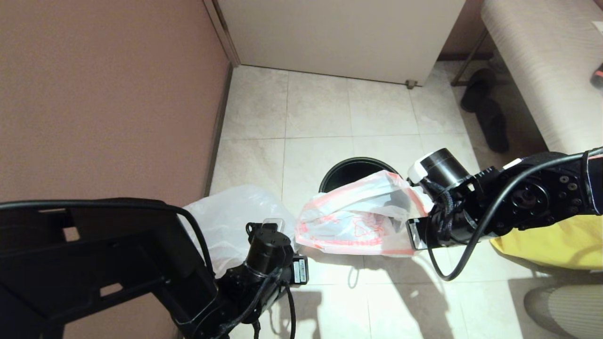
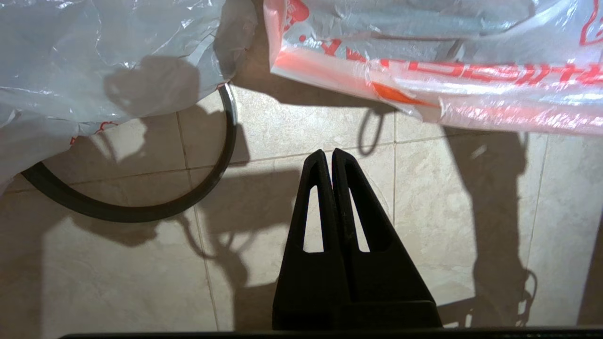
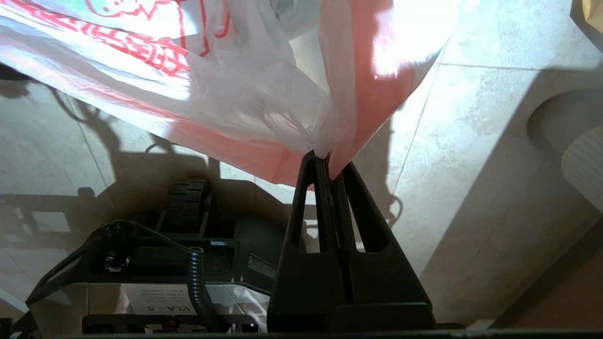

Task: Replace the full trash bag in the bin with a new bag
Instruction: Put the new garbage bag on the trash can

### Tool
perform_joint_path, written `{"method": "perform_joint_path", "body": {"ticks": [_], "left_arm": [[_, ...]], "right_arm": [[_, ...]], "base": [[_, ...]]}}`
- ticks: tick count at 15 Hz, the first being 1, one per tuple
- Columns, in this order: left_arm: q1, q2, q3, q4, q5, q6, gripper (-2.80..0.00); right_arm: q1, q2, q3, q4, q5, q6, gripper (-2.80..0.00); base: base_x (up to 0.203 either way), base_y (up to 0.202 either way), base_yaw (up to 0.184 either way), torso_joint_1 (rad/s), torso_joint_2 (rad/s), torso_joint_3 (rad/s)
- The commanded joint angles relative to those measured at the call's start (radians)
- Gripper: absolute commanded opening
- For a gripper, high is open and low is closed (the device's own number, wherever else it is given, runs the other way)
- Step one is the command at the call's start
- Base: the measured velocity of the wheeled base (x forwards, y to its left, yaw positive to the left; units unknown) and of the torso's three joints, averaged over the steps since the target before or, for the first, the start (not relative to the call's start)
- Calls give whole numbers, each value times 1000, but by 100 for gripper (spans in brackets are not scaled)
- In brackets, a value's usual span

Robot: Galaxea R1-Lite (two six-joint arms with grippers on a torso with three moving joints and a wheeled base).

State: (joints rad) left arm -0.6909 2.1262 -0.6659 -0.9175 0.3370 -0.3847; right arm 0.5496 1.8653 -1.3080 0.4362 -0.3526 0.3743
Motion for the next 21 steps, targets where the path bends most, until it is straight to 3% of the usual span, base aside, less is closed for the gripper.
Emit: {"method": "perform_joint_path", "body": {"ticks": [1,2,10,13,16,21], "left_arm": [[14,-37,-111,109,-3,-9,-280],[20,-37,-170,153,-7,-12,0],[14,115,-677,546,-37,-20,0],[-28,155,-754,701,-36,-90,0],[-38,202,-789,719,-32,-107,0],[-15,342,-992,730,-19,-124,0]], "right_arm": [[-7,22,0,-5,-2,3,-280],[-8,25,4,-19,0,3,-280],[-25,54,-20,-70,4,-39,-280],[-49,72,-58,-70,6,-58,-280],[-58,87,-74,-71,8,-58,-280],[-62,95,-79,-74,20,-60,-280]], "base": [[0,0,0,0,0,0],[0,0,0,0,0,0],[0,0,0,0,0,0],[0,0,0,0,0,0],[0,0,0,0,0,0],[0,0,0,0,0,0]]}}
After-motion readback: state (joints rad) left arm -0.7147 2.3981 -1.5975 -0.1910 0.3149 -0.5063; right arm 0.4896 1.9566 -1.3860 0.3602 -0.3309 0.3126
